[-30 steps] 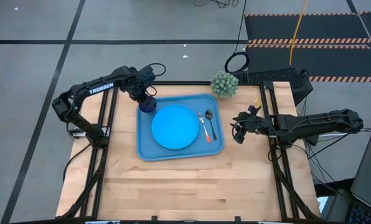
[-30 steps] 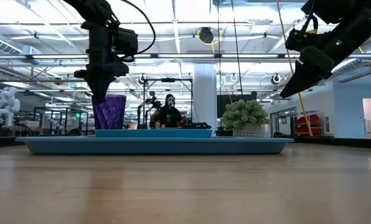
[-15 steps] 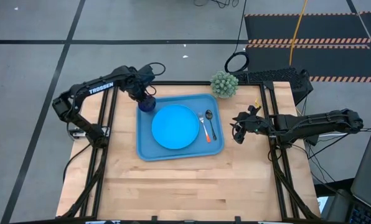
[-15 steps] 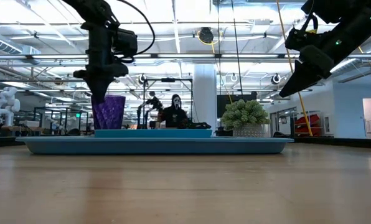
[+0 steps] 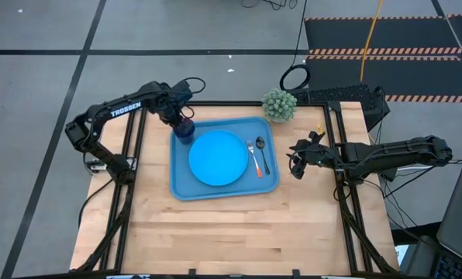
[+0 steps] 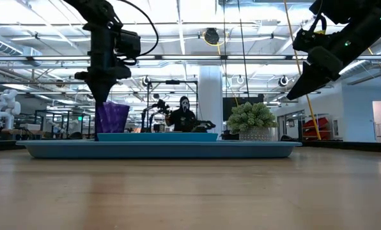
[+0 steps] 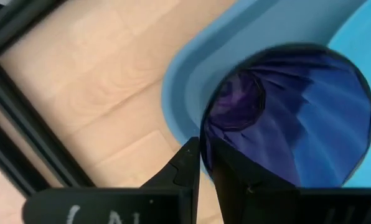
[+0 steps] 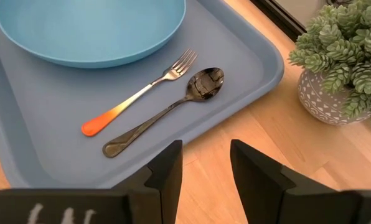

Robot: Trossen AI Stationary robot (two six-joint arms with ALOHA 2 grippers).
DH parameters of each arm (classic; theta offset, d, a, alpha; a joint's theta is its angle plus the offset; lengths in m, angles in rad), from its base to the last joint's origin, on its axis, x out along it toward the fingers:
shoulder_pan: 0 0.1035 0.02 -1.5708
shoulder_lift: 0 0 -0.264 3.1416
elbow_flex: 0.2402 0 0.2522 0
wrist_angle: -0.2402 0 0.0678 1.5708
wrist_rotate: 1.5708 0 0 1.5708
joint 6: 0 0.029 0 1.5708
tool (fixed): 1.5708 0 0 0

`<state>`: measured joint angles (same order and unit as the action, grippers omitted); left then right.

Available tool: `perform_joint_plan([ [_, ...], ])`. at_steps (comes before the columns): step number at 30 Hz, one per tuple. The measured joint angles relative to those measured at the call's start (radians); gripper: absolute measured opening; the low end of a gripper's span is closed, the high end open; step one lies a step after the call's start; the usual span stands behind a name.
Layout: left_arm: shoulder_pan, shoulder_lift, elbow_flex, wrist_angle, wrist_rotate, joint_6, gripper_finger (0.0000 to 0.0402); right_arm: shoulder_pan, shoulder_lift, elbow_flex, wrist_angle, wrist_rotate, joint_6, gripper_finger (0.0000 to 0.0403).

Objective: Pick and place plate/cup/fork/spoon on tray
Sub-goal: Put the violet cup on the blue tray, then move the blue tray to the center of the table

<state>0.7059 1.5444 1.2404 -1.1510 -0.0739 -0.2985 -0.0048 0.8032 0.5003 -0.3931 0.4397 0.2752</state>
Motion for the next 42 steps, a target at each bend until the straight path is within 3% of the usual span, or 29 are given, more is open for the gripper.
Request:
perform_joint_plan([
  [10, 0.0, 0.0, -0.04, -0.009, 0.043, 0.0, 0.0042, 0.0, 0.0, 0.0, 0.0, 0.0, 0.0, 0.013],
  [16, -0.001, 0.0, -0.069, -0.047, -0.011, 0.014, 0.0043, 0.0, 0.0, 0.0, 0.0, 0.0, -0.003, 0.013],
  [28, 0.0, -0.007, 0.049, -0.067, -0.029, 0.019, 0.0042, 0.0, 0.0, 0.0, 0.007, 0.002, -0.003, 0.013],
  [42, -0.006, -0.007, 0.045, -0.075, -0.016, 0.008, 0.0042, 0.0, 0.0, 0.0, 0.007, 0.001, -0.007, 0.013],
])
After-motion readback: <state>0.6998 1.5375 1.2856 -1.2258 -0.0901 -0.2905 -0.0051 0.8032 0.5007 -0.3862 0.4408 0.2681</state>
